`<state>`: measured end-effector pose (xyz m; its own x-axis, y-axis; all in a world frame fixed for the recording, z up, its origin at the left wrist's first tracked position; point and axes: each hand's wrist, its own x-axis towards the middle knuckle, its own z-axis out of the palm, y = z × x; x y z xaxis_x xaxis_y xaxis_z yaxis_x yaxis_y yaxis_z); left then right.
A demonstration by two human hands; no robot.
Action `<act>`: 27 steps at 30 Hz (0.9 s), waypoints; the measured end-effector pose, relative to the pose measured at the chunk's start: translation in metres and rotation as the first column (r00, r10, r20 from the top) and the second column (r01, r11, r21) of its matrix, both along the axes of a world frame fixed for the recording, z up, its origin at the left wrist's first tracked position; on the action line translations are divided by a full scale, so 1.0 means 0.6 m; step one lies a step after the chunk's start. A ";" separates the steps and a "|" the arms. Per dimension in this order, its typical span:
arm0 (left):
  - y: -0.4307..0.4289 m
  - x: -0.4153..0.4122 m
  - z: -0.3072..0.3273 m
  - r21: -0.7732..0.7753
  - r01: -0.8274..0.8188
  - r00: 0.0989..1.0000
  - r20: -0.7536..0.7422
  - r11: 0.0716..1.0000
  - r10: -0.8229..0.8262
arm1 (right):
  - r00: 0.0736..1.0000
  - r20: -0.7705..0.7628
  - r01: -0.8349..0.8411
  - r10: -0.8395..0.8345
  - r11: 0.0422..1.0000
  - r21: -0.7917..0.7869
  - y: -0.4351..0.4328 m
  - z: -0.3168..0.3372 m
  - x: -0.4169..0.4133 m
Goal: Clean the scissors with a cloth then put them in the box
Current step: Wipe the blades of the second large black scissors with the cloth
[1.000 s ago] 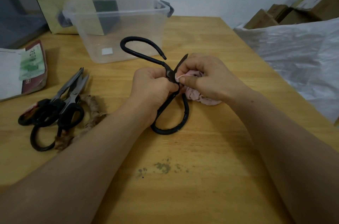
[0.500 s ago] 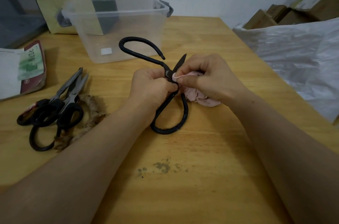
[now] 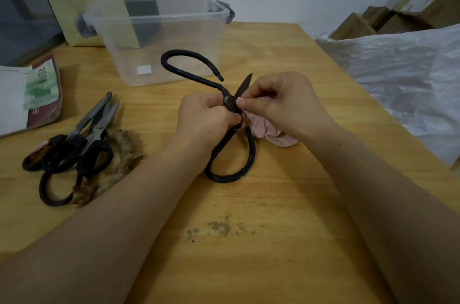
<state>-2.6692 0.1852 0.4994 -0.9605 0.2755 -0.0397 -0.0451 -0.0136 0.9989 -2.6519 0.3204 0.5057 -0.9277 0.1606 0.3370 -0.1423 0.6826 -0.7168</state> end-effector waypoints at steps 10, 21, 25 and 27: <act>0.000 -0.006 -0.006 -0.076 -0.037 0.999 -0.027 0.996 0.035 | 0.993 0.096 -0.083 0.071 0.987 0.135 -0.010 0.003 0.001; 0.003 -0.001 -0.002 -0.006 -0.001 1.000 -0.009 1.000 0.001 | 0.996 0.079 0.034 -0.047 0.988 0.151 0.011 -0.004 -0.007; 0.001 -0.004 -0.003 -0.014 -0.017 1.000 0.002 1.000 0.017 | 0.989 0.141 -0.030 0.033 0.999 -0.020 0.012 0.009 0.007; 0.001 -0.004 -0.003 -0.021 -0.036 0.999 0.006 0.999 0.036 | 0.983 0.167 -0.072 0.077 0.997 -0.035 0.010 0.013 0.013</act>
